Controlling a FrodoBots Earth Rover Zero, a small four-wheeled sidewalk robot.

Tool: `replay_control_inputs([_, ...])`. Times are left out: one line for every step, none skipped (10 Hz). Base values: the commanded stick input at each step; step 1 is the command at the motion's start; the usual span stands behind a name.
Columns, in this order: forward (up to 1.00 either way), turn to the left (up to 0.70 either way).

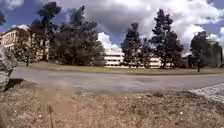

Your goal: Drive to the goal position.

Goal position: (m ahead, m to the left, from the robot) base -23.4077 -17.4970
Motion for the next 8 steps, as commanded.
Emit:
replay_control_inputs([0.0,0.0])
replay_control_inputs([0.0,0.0])
replay_control_inputs([0.0,0.0])
replay_control_inputs([0.0,0.0])
replay_control_inputs([0.0,-0.85])
replay_control_inputs([0.0,-0.85])
replay_control_inputs([0.0,-0.85])
replay_control_inputs([0.0,-0.85])
